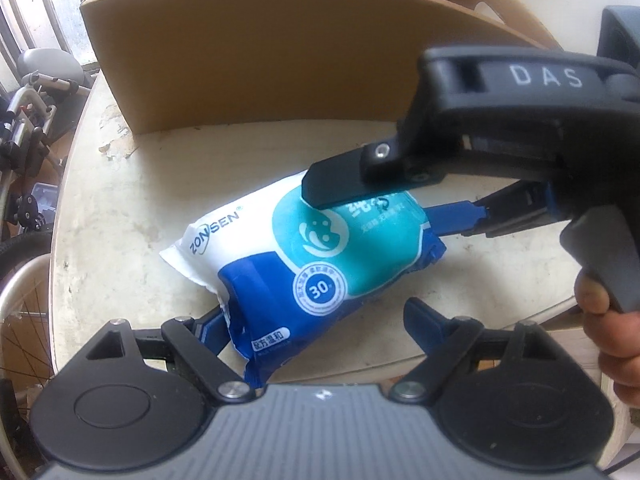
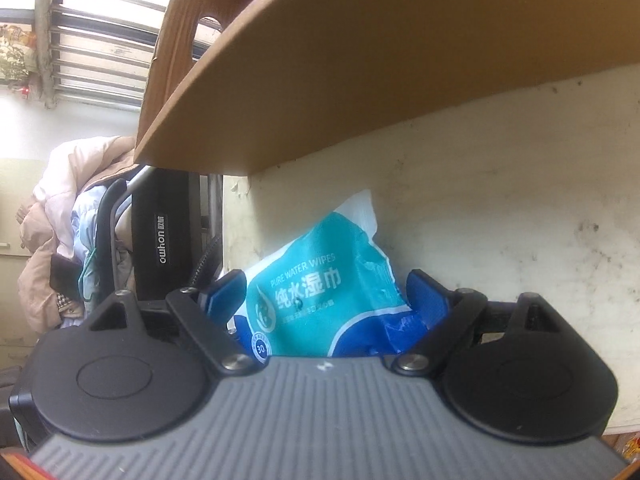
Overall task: Organize objects
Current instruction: 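Close the right gripper on the wet-wipes pack, then lift the wet-wipes pack with the right gripper and carry it over the box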
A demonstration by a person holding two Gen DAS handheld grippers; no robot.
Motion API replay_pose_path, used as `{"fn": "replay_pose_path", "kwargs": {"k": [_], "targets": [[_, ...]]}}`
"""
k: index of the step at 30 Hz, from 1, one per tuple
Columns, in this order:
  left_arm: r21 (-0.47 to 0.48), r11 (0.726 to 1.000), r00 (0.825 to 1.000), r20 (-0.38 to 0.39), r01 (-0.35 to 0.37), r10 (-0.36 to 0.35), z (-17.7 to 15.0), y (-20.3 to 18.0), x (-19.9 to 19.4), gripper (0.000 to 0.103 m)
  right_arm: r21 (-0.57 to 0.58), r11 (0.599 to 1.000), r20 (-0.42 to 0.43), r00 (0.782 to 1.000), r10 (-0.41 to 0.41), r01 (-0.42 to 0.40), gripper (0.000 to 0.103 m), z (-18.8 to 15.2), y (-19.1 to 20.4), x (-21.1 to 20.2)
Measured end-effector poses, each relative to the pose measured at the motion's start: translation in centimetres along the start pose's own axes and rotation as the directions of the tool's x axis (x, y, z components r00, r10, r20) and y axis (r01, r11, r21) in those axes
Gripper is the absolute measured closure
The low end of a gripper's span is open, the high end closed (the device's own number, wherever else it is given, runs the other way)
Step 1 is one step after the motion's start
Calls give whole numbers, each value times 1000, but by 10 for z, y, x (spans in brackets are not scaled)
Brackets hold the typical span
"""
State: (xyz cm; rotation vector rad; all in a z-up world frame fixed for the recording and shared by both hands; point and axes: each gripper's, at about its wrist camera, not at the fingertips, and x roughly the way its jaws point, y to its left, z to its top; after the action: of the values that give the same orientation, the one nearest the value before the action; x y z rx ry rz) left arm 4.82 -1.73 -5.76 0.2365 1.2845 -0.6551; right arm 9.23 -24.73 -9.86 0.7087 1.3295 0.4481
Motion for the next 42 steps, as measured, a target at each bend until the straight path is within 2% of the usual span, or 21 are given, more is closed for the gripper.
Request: {"fn": "replay_pose_path", "kwargs": {"k": [1, 5, 7, 19, 29, 42], "targets": [[0, 1000, 1000, -1, -1, 1, 0, -2, 0, 14, -17, 1000, 0, 1000, -13, 13, 28, -1, 1, -1], [3, 1000, 1000, -2, 16, -16, -1, -10, -1, 14, -63, 998, 12, 1000, -27, 27, 36, -4, 2, -9], [5, 1000, 1000, -3, 19, -19, -2, -14, 0, 15, -80, 996, 14, 999, -38, 39, 36, -3, 2, -10], [-19, 999, 999, -14, -30, 30, 4, -12, 9, 16, -65, 998, 6, 1000, 10, -10, 30, -5, -23, -15], [-55, 997, 999, -16, -44, 43, 10, -7, 17, 15, -83, 996, -11, 999, 33, -34, 29, -2, -23, -12], [-55, 996, 997, -16, -70, 69, 13, -7, 21, 14, -125, 990, -22, 998, 59, -61, 30, -2, -15, 0]]}}
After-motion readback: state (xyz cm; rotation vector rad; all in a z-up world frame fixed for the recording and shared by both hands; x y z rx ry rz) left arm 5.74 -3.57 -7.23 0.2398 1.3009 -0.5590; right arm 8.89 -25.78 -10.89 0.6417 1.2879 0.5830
